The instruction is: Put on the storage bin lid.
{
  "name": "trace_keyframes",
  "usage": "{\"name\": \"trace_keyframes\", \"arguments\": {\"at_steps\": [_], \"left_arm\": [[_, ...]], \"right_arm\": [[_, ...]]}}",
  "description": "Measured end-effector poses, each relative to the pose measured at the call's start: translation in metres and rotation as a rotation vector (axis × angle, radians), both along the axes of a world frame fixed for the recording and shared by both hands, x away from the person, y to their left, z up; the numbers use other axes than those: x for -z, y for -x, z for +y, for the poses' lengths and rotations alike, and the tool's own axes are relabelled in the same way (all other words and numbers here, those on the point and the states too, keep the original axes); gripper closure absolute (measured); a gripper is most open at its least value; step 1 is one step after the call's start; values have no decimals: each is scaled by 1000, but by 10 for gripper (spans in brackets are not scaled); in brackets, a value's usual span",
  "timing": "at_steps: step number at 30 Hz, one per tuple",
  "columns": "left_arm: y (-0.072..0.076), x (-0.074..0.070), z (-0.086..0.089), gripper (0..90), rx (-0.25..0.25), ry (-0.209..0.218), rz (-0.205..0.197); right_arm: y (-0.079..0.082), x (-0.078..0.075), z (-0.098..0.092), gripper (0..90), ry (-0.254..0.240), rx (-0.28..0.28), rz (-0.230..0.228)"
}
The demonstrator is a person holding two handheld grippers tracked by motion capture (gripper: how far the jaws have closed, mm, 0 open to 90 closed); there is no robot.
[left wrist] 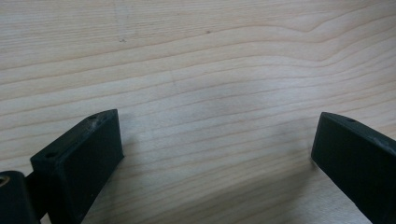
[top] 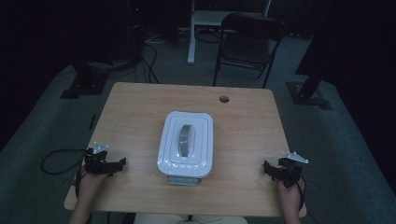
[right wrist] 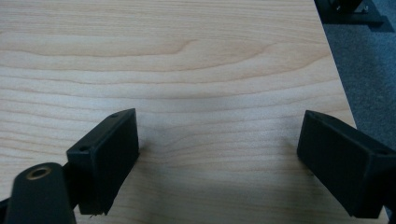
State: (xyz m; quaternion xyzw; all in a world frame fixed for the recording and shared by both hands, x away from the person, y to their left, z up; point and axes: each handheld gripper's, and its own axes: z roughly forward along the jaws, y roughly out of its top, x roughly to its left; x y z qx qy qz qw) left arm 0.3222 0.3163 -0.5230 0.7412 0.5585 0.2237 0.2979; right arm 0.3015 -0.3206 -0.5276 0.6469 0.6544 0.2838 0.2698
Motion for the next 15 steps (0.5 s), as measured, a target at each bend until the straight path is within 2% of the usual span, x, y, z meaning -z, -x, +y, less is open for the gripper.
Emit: {"name": "trace_keyframes", "arguments": {"at_steps": [1,15], "left_arm": [[0,0,-1,26,-11,-15,2],[-2,0,0,27,-35,-12,1]], "right_arm": [[0,0,0,122,1,0,0],[-1,0,1,124,-1,-12,1]]}}
